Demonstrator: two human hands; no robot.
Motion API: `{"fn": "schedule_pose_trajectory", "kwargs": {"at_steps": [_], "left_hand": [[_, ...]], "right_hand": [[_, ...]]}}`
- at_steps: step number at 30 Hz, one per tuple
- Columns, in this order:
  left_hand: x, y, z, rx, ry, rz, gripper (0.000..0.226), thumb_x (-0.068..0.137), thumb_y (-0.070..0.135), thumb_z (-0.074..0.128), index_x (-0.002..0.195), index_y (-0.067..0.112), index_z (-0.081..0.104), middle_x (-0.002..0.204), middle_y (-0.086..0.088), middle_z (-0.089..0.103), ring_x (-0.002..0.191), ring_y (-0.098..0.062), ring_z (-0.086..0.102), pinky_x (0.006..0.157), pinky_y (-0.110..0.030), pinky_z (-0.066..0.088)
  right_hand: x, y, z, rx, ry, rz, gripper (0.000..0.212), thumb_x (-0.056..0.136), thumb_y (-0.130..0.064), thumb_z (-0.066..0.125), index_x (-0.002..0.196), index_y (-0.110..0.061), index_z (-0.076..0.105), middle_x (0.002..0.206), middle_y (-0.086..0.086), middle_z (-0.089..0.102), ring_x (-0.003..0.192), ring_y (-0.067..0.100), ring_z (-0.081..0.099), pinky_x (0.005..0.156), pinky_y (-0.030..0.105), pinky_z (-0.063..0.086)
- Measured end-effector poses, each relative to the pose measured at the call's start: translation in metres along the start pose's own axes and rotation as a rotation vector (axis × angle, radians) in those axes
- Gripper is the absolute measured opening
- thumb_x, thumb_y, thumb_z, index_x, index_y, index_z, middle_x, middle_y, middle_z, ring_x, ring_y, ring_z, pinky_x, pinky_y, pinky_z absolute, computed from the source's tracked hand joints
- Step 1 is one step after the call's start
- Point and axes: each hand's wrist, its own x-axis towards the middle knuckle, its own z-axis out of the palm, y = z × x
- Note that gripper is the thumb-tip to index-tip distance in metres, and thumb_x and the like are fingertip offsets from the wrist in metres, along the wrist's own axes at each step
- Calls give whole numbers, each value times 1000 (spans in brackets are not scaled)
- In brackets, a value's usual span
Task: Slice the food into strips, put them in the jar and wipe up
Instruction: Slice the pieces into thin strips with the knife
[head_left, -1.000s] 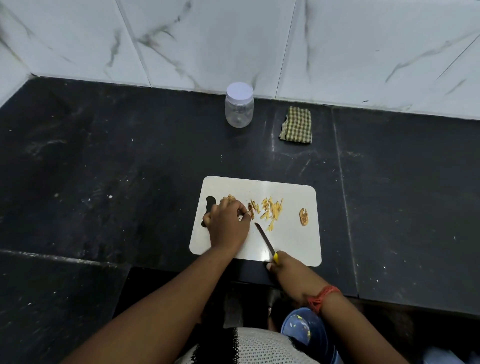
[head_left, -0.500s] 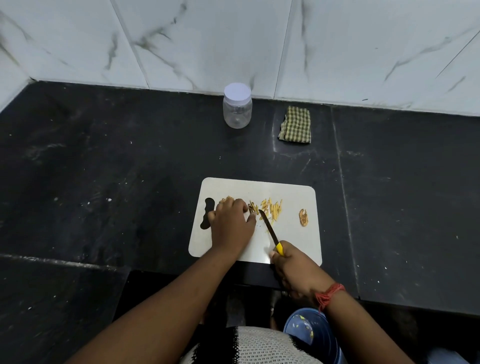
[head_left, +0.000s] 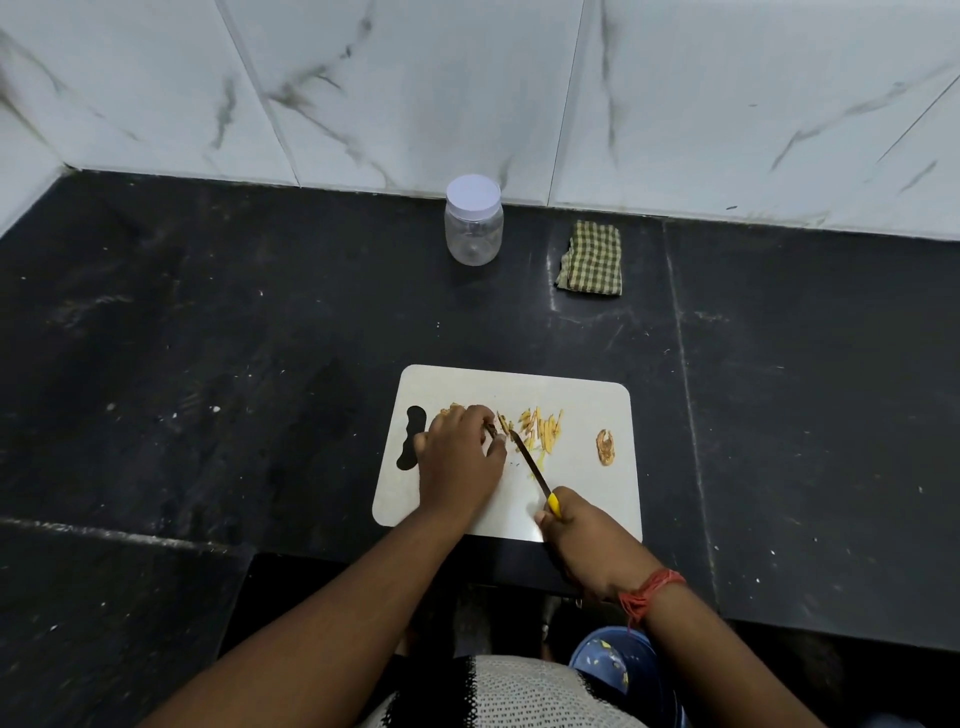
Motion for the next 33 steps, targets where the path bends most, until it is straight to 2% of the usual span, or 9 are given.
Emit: {"fn": "schedule_pose_trajectory", "kwargs": {"at_steps": [5, 10, 16, 20, 23, 25, 27, 31, 33], "left_hand": [[-1, -8, 0, -80, 10, 9, 14, 92, 33, 66, 104, 27, 62, 95, 16, 55, 107, -15, 54, 95, -41, 34], [0, -8, -1, -60, -3, 23, 13, 94, 27, 64, 106, 25, 63, 104, 12, 59, 107, -16, 53, 92, -40, 34], [0, -8, -1, -66, -2, 17, 14, 92, 24, 63, 106, 26, 63, 105, 12, 59, 107, -15, 53, 91, -39, 33], [-1, -7, -2, -60, -16, 10, 15, 94, 24, 61, 108, 25, 62, 108, 10, 60, 110, -15, 52, 94, -39, 32], [-1, -7, -3, -68, -21, 6, 15, 94, 24, 61, 109, 25, 63, 108, 10, 60, 111, -14, 52, 95, -39, 32], [-1, -7, -3, -73, -21, 6, 16, 93, 24, 61, 109, 25, 63, 107, 11, 60, 110, -14, 52, 95, -39, 32], [0, -6, -4, -81, -13, 3, 17, 92, 23, 61, 108, 25, 64, 103, 12, 60, 108, -13, 53, 93, -38, 32], [0, -4, -6, -96, -15, -11, 17, 90, 23, 61, 107, 25, 64, 98, 12, 59, 105, -13, 53, 92, -38, 32], [0, -4, -6, -98, -17, -9, 17, 90, 23, 61, 108, 25, 63, 97, 13, 58, 105, -12, 53, 93, -38, 33]], "right_hand": [[3, -7, 0, -180, 16, -45, 25, 102, -33, 43, 96, -9, 46, 78, 3, 53, 66, 13, 48, 55, 22, 34], [7, -12, 0, -209, -8, -37, 24, 103, -33, 42, 99, -9, 47, 89, 7, 59, 80, 20, 54, 63, 25, 38], [12, -10, 2, -232, -18, -45, 23, 103, -34, 41, 91, -14, 42, 81, 3, 53, 73, 18, 50, 60, 22, 35], [9, -12, 2, -249, -11, -67, 21, 103, -32, 41, 89, -17, 39, 75, -5, 47, 70, 13, 46, 57, 13, 32], [10, -12, 3, -255, -11, -53, 20, 103, -32, 41, 92, -16, 41, 79, -3, 50, 77, 17, 49, 61, 24, 36], [11, -13, 5, -251, 13, -37, 21, 103, -31, 40, 90, -16, 40, 77, -1, 50, 74, 18, 50, 63, 29, 36], [13, -14, 6, -247, 47, -22, 21, 103, -29, 40, 86, -16, 38, 73, -1, 49, 71, 19, 50, 59, 28, 34], [15, -19, 4, -258, 66, -6, 15, 103, -26, 38, 94, -13, 40, 75, 0, 49, 70, 18, 49, 52, 20, 30], [14, -21, 5, -263, 54, -19, 15, 103, -26, 38, 95, -14, 40, 74, -2, 48, 68, 15, 48, 53, 22, 30]]}}
